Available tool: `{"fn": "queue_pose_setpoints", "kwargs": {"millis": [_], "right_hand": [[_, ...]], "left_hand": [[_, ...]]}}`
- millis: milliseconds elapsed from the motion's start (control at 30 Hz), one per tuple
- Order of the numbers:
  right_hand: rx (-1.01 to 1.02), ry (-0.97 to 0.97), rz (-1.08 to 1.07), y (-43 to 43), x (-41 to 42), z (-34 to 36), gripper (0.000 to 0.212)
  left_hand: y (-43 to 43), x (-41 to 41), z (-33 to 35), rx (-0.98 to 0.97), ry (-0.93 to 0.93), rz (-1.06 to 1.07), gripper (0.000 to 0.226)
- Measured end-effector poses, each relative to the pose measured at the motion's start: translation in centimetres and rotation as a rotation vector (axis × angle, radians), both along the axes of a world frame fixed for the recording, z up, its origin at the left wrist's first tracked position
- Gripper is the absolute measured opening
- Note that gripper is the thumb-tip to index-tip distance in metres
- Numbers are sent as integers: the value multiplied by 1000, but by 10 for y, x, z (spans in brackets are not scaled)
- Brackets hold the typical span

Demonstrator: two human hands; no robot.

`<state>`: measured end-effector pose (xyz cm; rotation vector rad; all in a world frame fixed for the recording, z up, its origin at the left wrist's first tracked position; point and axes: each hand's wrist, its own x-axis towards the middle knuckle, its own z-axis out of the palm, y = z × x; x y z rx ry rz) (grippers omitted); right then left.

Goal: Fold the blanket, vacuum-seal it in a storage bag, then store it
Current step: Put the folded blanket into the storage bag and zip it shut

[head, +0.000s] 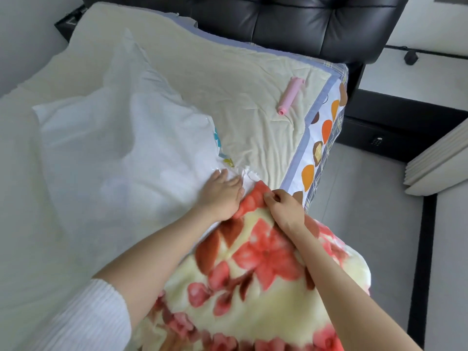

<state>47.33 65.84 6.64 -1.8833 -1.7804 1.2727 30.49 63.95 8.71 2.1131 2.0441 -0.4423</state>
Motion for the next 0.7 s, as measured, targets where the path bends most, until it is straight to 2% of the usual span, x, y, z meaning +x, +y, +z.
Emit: {"fn": "queue_pose_setpoints", "kwargs": {"millis": [67,100,167,200,233,267,300,333,400,433,500,600,700], "right_hand": [[0,14,-4,7,0,-2,41],[5,17,16,13,0,-2,47],[24,-34,123,25,-1,-6,52],[32,-76,182,31,-1,-10,51],[39,-133,224,37,-2,-15,49],[71,-210,252,42,-3,-18,47],[133,-284,255,45,-5,-19,48],[217,-333,244,44,-8,-17,51],[353,-332,269,27,-20,-6,57],[418,-317,317,10,-27,1,59],[563,-332,440,-34,-38,9,68],[721,-366,582,-98,-44,13,77],[786,-385,765,-150,-49,7,85]], "left_hand": [[-1,9,0,37,-118,28,49],[-1,6,3,82,-270,54,46],[-15,-14,15,239,-686,165,37],[-31,-29,22,407,-778,233,33],[-53,-47,24,609,-755,328,29],[-79,-68,23,786,-645,436,26],[-108,-90,19,895,-511,564,23],[-136,-109,13,924,-399,710,22],[-186,-136,-9,763,-336,996,35],[-206,-142,-22,629,-384,1095,47],[-234,-140,-45,447,-541,1126,67],[-251,-131,-63,447,-649,1064,90],[-254,-122,-73,525,-718,1107,87]]}}
